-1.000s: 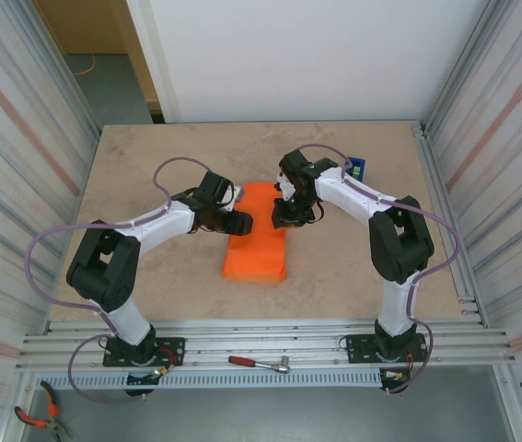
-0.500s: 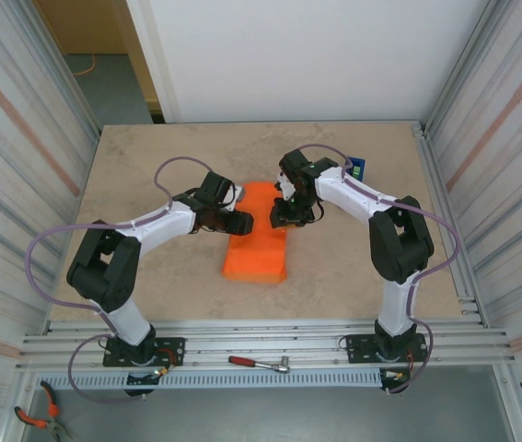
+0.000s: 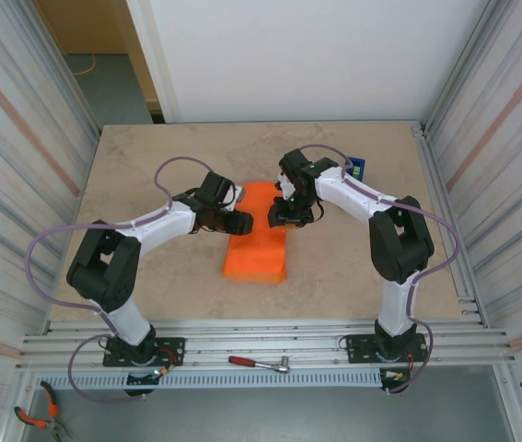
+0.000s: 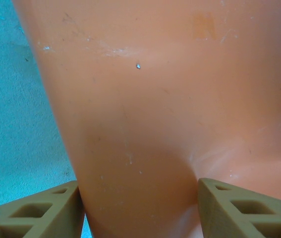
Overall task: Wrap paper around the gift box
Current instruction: Wrap the gift box with the wrapping paper.
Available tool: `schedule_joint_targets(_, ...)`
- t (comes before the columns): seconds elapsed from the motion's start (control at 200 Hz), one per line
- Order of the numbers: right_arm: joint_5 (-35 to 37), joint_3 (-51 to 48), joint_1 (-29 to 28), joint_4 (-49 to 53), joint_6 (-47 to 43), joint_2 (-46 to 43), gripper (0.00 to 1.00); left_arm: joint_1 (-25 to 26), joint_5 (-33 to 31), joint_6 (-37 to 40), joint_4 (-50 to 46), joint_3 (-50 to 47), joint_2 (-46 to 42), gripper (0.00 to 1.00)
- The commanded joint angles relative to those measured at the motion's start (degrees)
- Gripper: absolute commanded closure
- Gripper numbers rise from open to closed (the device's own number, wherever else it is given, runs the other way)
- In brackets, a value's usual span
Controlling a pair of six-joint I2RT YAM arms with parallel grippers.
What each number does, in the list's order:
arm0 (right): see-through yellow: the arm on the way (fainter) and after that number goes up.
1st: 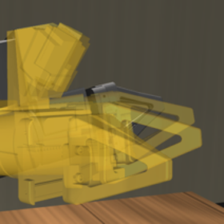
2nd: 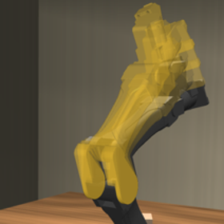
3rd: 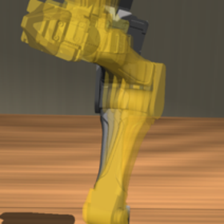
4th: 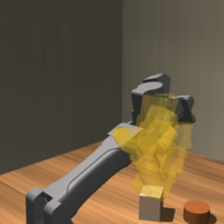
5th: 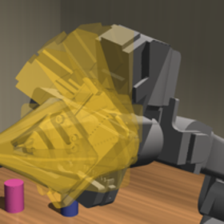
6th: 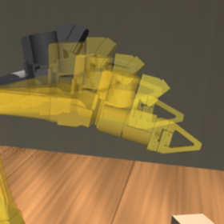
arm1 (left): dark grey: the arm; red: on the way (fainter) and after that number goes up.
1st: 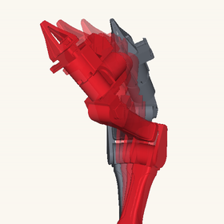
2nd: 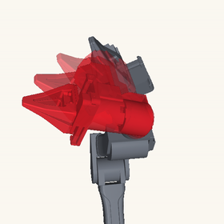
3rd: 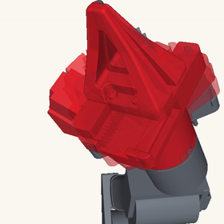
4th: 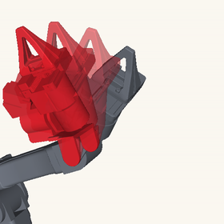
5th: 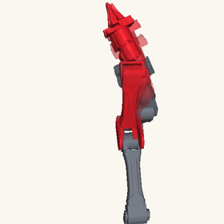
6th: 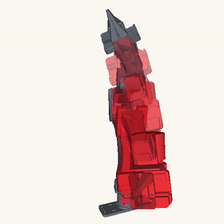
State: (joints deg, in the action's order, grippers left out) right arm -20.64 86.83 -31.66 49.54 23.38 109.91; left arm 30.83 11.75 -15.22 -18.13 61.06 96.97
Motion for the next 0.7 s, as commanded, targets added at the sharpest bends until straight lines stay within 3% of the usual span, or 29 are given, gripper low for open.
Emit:
schedule_joint_targets(0.0, 2.7, 0.48, 0.11, 2.68, 1.79, 1.07, 0.57, 1.51, -3.34, 1.16, -6.74, -2.83, 4.79, 0.41)
schedule_joint_targets(0.696, 0.21, -1.03, 0.94, 1.2, 7.66, 0.17, 0.53, 2.04, -3.82, 1.18, -6.83, -2.87, 5.27, 0.43)
